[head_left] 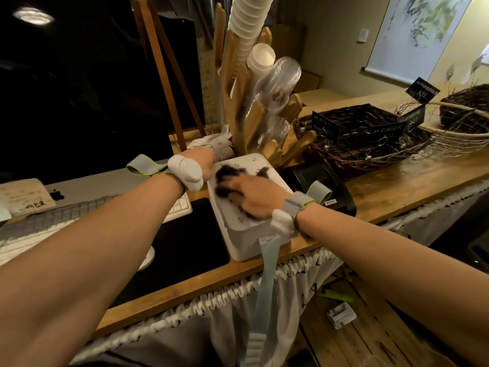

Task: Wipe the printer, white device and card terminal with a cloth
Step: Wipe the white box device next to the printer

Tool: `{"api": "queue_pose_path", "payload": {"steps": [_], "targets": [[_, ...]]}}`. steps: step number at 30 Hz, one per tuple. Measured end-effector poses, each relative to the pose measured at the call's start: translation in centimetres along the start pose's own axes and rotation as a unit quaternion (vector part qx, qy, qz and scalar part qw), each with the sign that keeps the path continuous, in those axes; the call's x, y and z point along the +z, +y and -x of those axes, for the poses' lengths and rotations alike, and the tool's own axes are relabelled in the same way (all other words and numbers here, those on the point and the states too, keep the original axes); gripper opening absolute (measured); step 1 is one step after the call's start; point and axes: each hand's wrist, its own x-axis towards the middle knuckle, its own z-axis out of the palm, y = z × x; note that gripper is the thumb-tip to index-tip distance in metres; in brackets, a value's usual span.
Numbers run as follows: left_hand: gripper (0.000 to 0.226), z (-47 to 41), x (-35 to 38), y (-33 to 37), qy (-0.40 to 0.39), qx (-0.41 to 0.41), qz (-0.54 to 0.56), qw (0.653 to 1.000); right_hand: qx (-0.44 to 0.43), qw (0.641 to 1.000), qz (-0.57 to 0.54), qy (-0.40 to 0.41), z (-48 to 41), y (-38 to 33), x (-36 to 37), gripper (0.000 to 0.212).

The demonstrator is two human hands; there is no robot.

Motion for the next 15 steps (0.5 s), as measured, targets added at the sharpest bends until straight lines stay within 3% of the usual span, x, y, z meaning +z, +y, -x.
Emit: {"api": "queue_pose_path", "payload": {"steps": [3,6,9,13,15], "targets": [[0.021,0.0,0.1,-0.5,0.0,-0.004,-0.008,1.0,0.043,0.999,0.023,0.02,-0.6,0.2,0.0,0.04],[0.011,0.1,-0.1,-0.6,-0.003,-0.01,-0.012,1.0,-0.049,0.998,0.01,-0.023,-0.8,-1.5,1.1,0.037],[0.01,0.2,0.0,-0.7,-0.002,-0.018,-0.004,1.0,0.036,0.998,0.032,0.047,-1.5,-0.5,0.3,0.039],[0.013,0.4,-0.1,-0.7,-0.012,-0.027,0.003,1.0,-0.084,0.995,0.057,0.002,-0.9,-1.2,1.6,0.036],[0.019,0.6,0.1,-0.6,-0.017,-0.028,0.013,0.999,-0.019,0.996,0.079,0.038,-1.2,0.0,1.2,0.036]]}}
